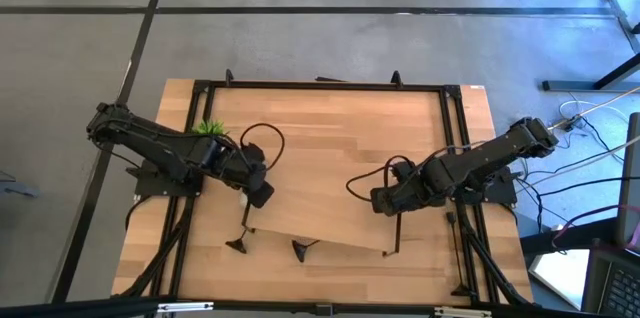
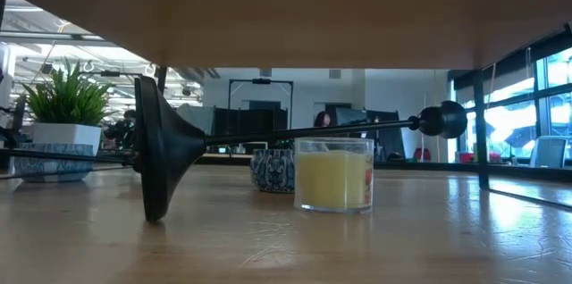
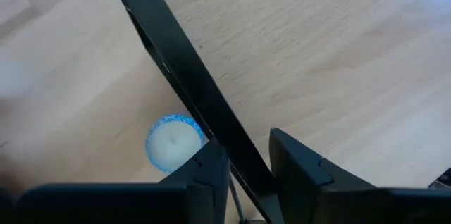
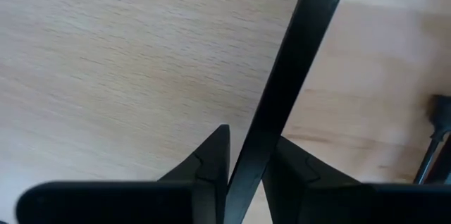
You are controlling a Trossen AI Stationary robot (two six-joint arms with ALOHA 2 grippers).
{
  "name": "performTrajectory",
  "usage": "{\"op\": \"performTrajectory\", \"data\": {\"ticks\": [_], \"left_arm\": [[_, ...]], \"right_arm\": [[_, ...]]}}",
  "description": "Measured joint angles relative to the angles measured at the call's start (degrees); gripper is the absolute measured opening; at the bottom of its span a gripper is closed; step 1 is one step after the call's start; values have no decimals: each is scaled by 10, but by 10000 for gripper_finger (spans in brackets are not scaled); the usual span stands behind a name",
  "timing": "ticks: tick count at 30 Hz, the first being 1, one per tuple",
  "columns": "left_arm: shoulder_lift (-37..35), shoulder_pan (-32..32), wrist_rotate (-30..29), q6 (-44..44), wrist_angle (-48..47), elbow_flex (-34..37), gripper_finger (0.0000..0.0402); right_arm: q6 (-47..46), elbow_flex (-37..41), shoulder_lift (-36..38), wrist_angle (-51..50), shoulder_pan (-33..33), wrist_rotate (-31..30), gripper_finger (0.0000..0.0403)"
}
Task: Pick & Place candle stick holders
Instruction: Move the shelf from the bottom to the center of the table
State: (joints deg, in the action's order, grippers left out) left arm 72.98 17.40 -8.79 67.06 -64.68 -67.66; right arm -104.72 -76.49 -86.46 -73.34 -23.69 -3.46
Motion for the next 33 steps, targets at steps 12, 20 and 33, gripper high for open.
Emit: {"op": "performTrajectory", "data": {"ticks": [12,20,33], "left_arm": [[3,-19,-7,-13,3,0,87],[3,-62,-6,-47,-2,0,87],[7,-113,-7,-79,-3,10,88]], "right_arm": [[75,0,0,-36,61,-12,73],[125,0,0,-49,106,-33,73],[207,1,0,-51,182,-70,72]]}}
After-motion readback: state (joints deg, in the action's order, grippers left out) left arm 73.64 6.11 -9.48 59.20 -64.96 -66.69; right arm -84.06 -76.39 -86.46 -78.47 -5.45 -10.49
